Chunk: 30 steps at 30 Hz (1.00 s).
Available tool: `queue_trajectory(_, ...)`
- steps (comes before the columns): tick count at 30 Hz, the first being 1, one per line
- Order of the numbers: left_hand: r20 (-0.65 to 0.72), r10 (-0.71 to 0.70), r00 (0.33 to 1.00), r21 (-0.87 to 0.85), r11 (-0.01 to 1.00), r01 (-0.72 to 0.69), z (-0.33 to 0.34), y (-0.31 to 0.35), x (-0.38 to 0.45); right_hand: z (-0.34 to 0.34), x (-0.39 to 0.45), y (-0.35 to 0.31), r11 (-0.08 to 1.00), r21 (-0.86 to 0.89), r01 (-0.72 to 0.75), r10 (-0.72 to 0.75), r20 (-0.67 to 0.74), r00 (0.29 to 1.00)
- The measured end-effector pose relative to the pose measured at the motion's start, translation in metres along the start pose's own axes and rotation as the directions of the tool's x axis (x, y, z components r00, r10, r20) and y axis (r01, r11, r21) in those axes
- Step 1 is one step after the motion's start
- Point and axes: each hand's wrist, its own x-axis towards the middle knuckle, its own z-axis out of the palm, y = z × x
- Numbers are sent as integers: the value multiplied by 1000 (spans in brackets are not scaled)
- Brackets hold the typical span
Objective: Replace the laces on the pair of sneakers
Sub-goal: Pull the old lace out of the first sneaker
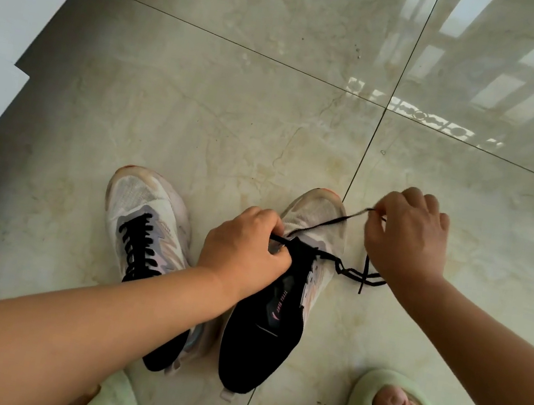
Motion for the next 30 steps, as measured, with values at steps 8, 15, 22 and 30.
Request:
queue_trajectory(8,-3,48,999,26,999,-47,-3,0,1,-14,-14,-45,841,152,519,-536,104,838)
queue_trajectory(15,-6,36,999,18,999,-35,-2,0,0,-4,-6,-47,848,20,529,-527,122,841)
queue_trajectory(22,-2,-24,1000,7,1000,24,-2,1,-2,5,1,-17,961,-202,190,-189,22,982)
queue_trajectory(30,-48,67,997,64,996,-64,-4,0,-3,-9,-2,-26,946,70,315,-318,29,948)
